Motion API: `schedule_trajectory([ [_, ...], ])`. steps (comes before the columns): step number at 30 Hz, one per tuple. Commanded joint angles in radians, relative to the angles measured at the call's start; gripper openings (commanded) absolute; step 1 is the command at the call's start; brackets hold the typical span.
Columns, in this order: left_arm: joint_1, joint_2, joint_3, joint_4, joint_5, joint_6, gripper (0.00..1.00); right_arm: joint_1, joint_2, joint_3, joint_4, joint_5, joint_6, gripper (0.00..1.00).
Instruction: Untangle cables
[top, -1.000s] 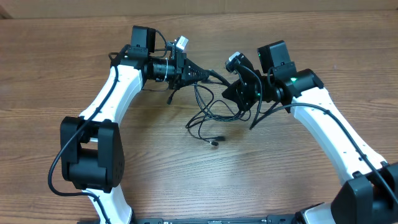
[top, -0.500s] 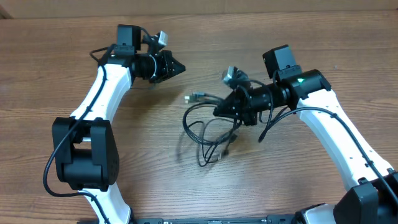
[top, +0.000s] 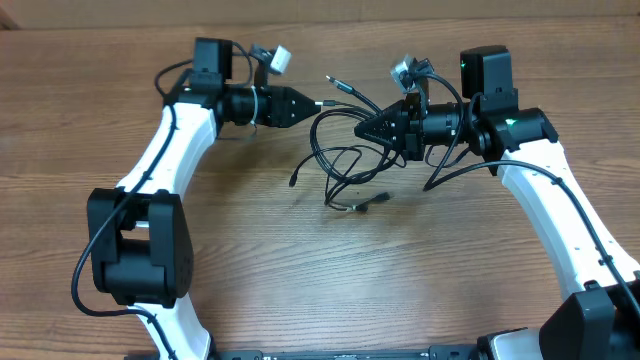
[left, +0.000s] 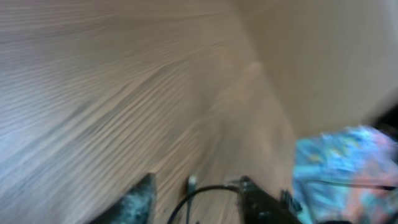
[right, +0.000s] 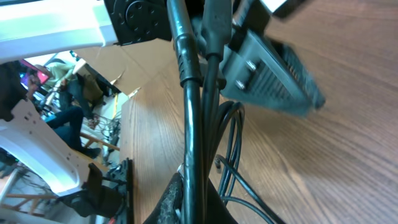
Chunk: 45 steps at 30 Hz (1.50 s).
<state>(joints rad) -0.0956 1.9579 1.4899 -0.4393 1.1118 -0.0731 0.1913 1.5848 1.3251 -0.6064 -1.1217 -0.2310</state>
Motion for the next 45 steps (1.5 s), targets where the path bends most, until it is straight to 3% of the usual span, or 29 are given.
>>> schedule_trajectory([
  [1,0.066,-0.005,0.005,0.058,0.309,0.048,0.61,0.003,-0.034,0.012,0.004,-0.032,0.044,0.04],
  [11,0.073,-0.004,0.005,-0.131,0.356,0.364,0.68,0.004,-0.034,0.011,0.007,-0.032,0.048,0.04],
  [14,0.042,-0.004,0.004,-0.137,0.341,0.367,0.68,0.004,-0.034,0.012,0.007,-0.032,0.048,0.04],
  [18,-0.039,-0.004,0.004,-0.139,0.165,0.365,0.68,0.004,-0.034,0.012,0.007,-0.032,0.048,0.04],
  [21,-0.097,-0.004,0.004,-0.138,0.117,0.365,0.68,0.004,-0.034,0.012,0.006,-0.032,0.049,0.04],
  [26,-0.130,-0.004,0.005,-0.132,0.055,0.364,0.58,0.004,-0.034,0.011,0.000,-0.032,0.048,0.04],
  [28,-0.119,-0.004,0.005,-0.132,0.056,0.364,0.40,0.004,-0.034,0.011,0.000,-0.032,0.048,0.04],
  [29,-0.108,-0.004,0.005,-0.129,0.055,0.360,0.11,0.004,-0.034,0.011,-0.001,-0.032,0.049,0.04],
  [30,-0.101,-0.004,0.005,-0.125,0.055,0.349,0.04,0.003,-0.034,0.011,0.000,-0.032,0.052,0.04],
  [34,-0.047,-0.004,0.005,-0.072,0.048,0.206,0.04,-0.013,-0.034,0.011,0.006,0.005,0.055,0.04],
  [37,-0.017,-0.004,0.005,-0.058,0.048,0.153,0.04,-0.043,-0.034,0.011,0.042,0.052,0.164,0.05],
  [39,-0.007,-0.004,0.005,-0.058,0.047,0.142,0.04,-0.067,-0.034,0.011,0.077,0.056,0.237,0.10],
  [40,-0.004,-0.004,0.005,-0.058,0.043,0.136,0.04,-0.083,-0.034,0.011,0.103,0.057,0.285,0.18],
  [41,-0.003,-0.004,0.005,-0.059,0.034,0.126,0.04,-0.095,-0.034,0.012,0.121,0.068,0.327,0.31],
  [42,-0.003,-0.004,0.005,-0.060,0.015,0.110,0.04,-0.115,-0.034,0.011,0.148,0.106,0.416,0.57],
  [44,-0.003,-0.004,0.005,-0.062,-0.005,0.095,0.04,-0.145,-0.034,0.011,0.175,0.168,0.549,0.68],
  [45,-0.003,-0.004,0.005,-0.061,-0.004,0.093,0.04,-0.166,-0.034,0.012,0.186,0.196,0.633,0.79],
])
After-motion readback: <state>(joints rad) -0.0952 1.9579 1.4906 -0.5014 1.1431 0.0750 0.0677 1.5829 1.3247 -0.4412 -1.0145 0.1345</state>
